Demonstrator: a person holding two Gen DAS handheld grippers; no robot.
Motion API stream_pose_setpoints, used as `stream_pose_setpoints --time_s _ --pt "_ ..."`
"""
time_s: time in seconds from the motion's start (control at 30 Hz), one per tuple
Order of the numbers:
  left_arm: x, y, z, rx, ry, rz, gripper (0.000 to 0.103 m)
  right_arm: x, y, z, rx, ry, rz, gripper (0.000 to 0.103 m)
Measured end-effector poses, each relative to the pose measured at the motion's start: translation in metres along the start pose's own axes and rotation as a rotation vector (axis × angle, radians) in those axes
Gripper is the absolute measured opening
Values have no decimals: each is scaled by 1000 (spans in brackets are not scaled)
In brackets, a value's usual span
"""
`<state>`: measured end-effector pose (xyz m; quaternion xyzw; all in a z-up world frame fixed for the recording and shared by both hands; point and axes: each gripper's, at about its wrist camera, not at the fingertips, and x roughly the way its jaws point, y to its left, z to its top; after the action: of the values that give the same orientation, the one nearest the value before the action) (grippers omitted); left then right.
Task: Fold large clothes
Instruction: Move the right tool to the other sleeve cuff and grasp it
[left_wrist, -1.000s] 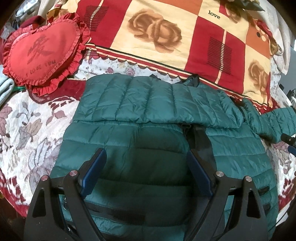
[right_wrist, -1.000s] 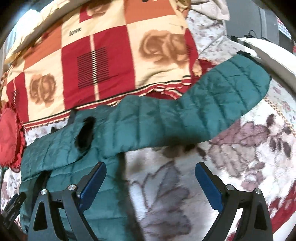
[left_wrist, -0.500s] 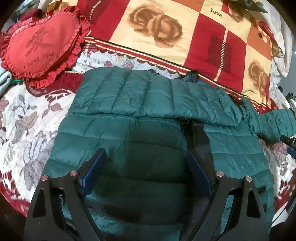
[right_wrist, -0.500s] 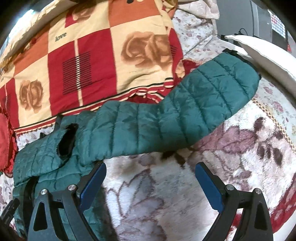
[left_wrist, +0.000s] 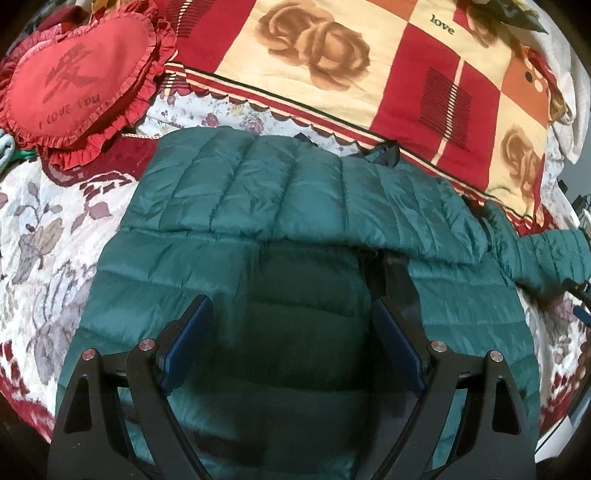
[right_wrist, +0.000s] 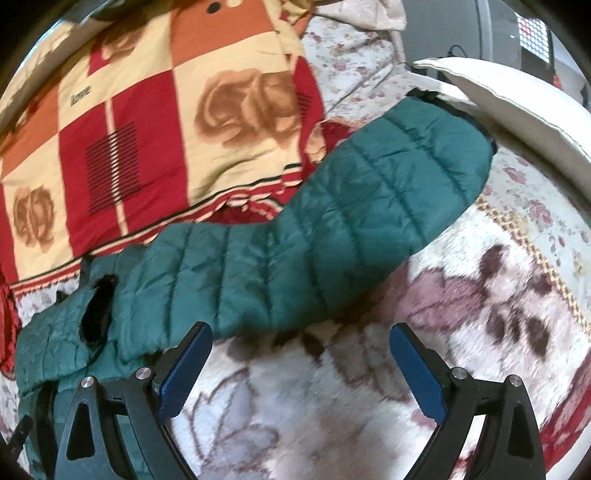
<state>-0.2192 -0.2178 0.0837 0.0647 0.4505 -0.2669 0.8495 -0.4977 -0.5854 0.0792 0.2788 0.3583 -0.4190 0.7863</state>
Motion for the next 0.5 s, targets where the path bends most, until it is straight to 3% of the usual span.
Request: stream_pose_setpoints --time_s 0.2,0.5 --pt "7 -3 11 9 3 16 88 -3 -21 24 29 -32 -47 95" --pt "18 1 8 -4 26 21 88 6 -84 54 196 -92 -140 95"
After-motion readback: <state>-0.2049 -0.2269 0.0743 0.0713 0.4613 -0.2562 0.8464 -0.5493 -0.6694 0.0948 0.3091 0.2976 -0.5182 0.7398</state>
